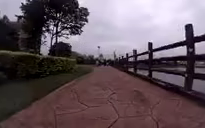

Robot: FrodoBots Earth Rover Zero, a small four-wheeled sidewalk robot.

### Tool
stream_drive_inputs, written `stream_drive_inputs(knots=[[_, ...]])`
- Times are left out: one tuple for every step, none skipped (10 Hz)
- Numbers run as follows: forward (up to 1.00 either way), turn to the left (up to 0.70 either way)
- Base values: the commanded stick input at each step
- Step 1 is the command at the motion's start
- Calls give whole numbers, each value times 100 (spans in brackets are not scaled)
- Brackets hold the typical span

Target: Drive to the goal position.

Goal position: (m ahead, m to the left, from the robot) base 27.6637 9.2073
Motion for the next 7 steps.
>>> stream_drive_inputs(knots=[[100, 0], [100, 0], [100, 0], [100, 0], [100, 0], [100, 0], [100, 0]])
